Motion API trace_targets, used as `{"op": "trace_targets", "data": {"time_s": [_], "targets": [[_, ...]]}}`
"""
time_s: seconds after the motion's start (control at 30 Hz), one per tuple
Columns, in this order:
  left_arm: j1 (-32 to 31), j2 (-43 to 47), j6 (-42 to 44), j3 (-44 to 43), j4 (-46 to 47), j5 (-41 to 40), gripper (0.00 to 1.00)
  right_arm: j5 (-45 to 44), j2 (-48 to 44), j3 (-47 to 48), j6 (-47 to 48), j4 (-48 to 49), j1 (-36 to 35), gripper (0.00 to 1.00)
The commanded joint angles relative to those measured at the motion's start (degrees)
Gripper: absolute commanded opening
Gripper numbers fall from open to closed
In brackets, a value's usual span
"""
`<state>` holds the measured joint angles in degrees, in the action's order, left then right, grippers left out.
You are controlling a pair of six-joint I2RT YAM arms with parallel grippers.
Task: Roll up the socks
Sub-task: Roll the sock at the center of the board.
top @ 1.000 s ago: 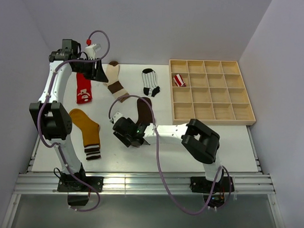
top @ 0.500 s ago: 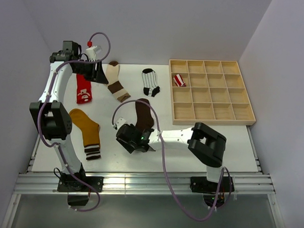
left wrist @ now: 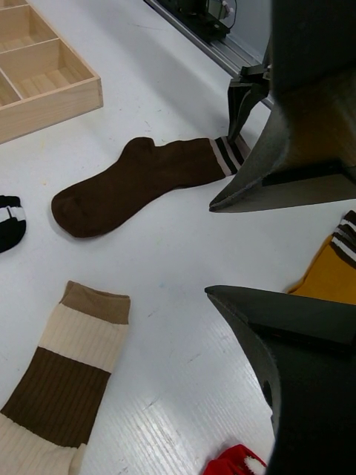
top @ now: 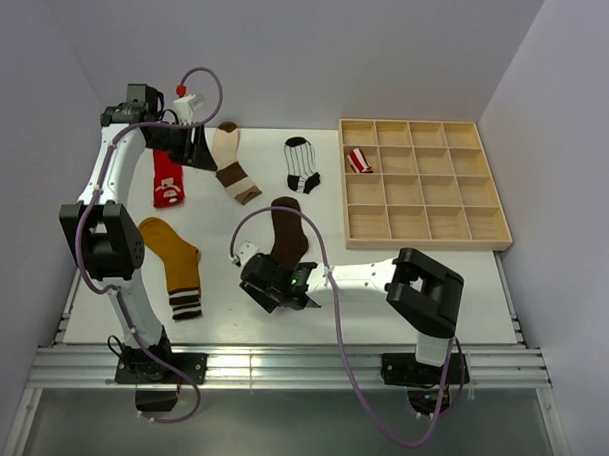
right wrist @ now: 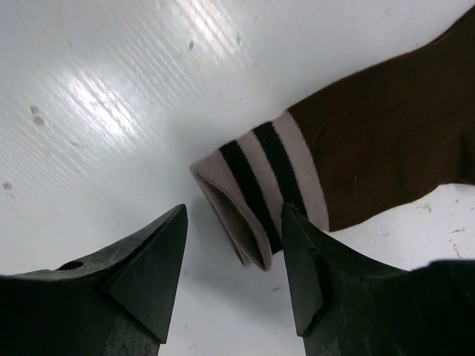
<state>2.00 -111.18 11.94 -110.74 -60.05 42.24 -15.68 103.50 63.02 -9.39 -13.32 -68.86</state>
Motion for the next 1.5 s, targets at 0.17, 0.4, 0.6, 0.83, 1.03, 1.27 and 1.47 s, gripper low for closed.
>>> {"op": "trace_targets", "data": {"time_s": [0.17, 0.4, 0.6, 0.83, 1.03, 1.27, 1.47], "targets": [[-0.07, 2.54, 1.94, 1.05, 0.02, 1.97, 0.49, -0.93, -2.52, -2.29, 1.92, 0.41, -0.22, 0.57], [-0.07, 2.37, 1.94, 1.93, 0.55, 1.97, 0.49, -1.37, -2.69, -3.52, 1.74, 0.75, -0.22, 0.42], [-0.33, 2.98, 2.12, 3.86, 1.51, 0.65, 0.49, -2.33, -3.31, -5.19, 0.95, 1.54, -0.40, 0.36], [-1.47, 7.01, 2.47, 10.45, 6.17, -2.95, 0.48, 0.99, -6.02, -8.79, -1.51, 6.54, 0.65, 0.13], [-4.55, 12.20, 1.85, 18.62, 12.14, -1.82, 0.46, 13.10, -9.98, -13.88, -3.71, 10.85, 6.10, 0.09], [-7.27, 19.94, 4.66, 31.52, 18.92, -2.16, 0.46, 29.36, -10.69, -12.93, -5.29, 8.76, 14.53, 0.08], [-12.01, 28.37, 9.31, 41.63, 23.83, -3.39, 0.46, 45.19, -6.39, -8.63, -6.52, 5.33, 22.96, 0.06]]}}
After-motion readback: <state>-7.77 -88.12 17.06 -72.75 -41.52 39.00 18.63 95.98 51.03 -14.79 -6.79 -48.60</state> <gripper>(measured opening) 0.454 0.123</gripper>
